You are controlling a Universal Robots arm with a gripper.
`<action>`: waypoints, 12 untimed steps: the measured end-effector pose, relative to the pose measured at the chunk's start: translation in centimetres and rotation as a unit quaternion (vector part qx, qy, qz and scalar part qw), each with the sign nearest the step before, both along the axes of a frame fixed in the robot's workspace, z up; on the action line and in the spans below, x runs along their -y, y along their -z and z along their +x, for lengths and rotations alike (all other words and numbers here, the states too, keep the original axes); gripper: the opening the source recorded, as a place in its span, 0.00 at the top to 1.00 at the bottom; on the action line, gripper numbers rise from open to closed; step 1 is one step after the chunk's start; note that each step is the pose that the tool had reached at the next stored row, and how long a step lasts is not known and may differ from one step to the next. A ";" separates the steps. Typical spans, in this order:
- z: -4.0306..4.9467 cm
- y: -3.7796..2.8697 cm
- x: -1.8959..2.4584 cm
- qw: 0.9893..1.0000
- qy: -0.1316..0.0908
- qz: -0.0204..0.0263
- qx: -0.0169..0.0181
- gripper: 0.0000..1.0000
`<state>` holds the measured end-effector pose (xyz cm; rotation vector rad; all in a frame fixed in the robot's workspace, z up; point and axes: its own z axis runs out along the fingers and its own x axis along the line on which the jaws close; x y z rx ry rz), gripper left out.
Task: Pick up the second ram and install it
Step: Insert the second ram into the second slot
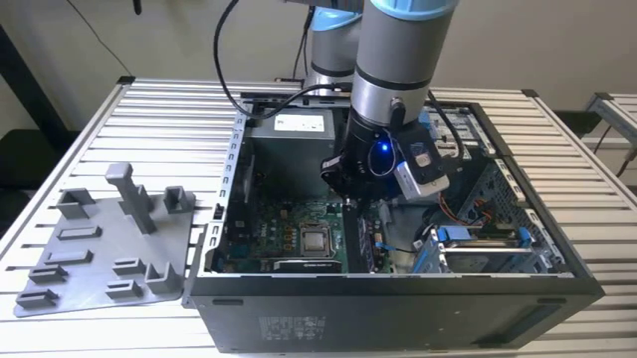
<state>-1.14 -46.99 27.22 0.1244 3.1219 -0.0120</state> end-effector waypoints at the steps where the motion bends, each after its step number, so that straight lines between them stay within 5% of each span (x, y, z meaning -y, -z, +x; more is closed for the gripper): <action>1: 0.00 0.00 0.00 1.000 0.000 0.000 0.000 0.86; 6: 0.00 0.24 0.00 1.000 0.000 0.000 0.000 0.86; 12: 0.00 1.32 0.00 1.000 0.000 0.000 0.000 0.86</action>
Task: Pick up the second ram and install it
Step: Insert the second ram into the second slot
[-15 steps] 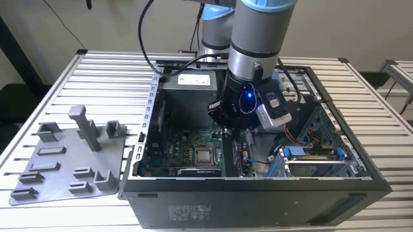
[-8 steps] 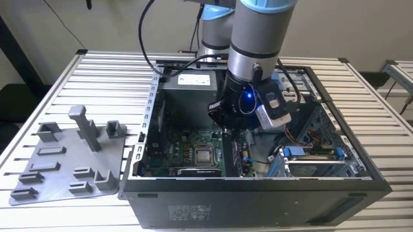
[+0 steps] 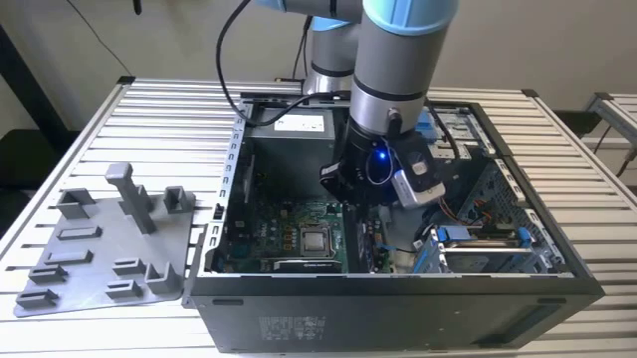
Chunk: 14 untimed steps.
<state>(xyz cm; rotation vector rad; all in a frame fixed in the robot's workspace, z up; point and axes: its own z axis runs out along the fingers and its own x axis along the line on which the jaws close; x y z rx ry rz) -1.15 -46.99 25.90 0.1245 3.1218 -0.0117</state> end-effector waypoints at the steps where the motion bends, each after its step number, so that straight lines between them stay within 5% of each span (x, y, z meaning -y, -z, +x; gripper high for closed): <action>1: 0.00 0.18 0.00 1.000 0.000 0.000 0.000 0.86; 14: -0.25 2.46 0.00 1.000 -0.001 0.000 0.000 0.86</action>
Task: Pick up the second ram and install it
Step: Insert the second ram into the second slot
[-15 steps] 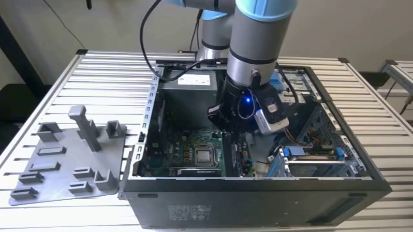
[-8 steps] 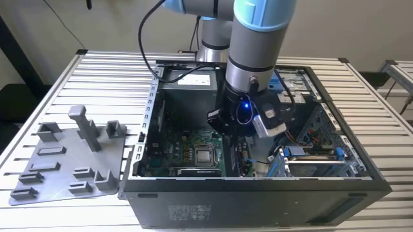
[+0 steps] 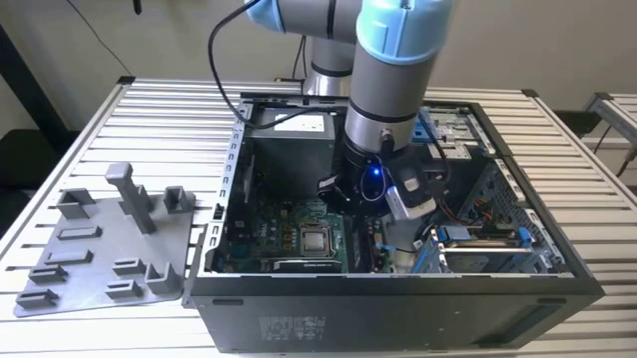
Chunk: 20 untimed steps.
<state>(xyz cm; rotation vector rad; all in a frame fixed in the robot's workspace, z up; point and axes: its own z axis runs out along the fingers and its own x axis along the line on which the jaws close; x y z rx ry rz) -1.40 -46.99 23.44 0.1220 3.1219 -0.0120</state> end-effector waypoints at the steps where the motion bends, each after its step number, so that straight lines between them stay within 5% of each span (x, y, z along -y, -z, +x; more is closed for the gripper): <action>1: -0.10 0.11 0.00 1.000 0.000 0.000 0.000 0.86; 20: -0.07 0.50 -0.08 1.000 -0.016 0.000 0.000 0.86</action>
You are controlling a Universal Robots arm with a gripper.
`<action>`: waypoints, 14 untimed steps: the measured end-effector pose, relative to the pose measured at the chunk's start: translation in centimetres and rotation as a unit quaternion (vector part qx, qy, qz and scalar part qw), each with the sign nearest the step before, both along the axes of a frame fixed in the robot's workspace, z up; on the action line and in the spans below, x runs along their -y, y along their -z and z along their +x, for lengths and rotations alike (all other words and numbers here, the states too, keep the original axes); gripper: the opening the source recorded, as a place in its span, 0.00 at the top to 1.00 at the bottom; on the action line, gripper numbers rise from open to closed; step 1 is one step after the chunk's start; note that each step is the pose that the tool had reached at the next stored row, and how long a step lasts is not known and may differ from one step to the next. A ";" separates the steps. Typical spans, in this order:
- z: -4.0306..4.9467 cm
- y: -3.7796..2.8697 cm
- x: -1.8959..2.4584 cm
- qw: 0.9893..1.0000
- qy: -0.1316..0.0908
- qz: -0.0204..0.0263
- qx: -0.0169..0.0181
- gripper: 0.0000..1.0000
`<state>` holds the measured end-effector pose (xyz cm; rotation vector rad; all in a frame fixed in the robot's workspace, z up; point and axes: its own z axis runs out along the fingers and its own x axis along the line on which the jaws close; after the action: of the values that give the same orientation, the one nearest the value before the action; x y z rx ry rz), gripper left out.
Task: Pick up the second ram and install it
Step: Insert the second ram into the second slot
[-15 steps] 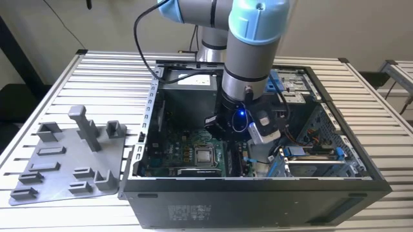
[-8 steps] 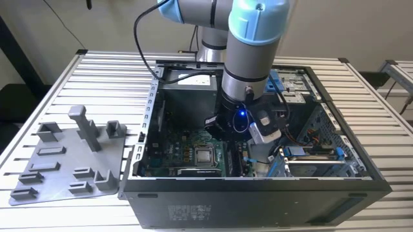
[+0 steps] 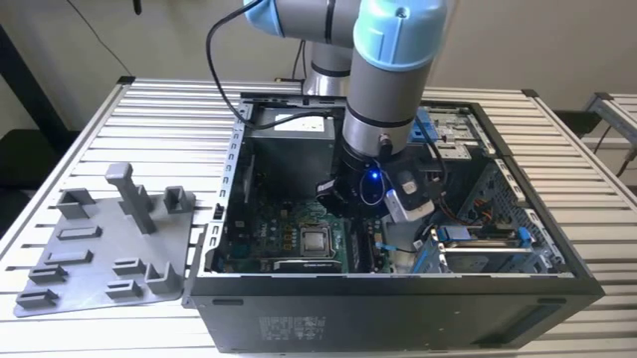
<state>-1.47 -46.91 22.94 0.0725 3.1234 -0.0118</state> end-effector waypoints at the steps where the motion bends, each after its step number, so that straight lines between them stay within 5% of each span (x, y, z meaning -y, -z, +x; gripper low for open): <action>1: 0.01 0.03 -0.02 1.000 0.000 0.000 0.000 0.86; 14: 0.12 0.41 -0.18 1.000 0.000 -0.001 0.000 0.86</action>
<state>-1.35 -46.72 22.53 0.0724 3.1234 -0.0147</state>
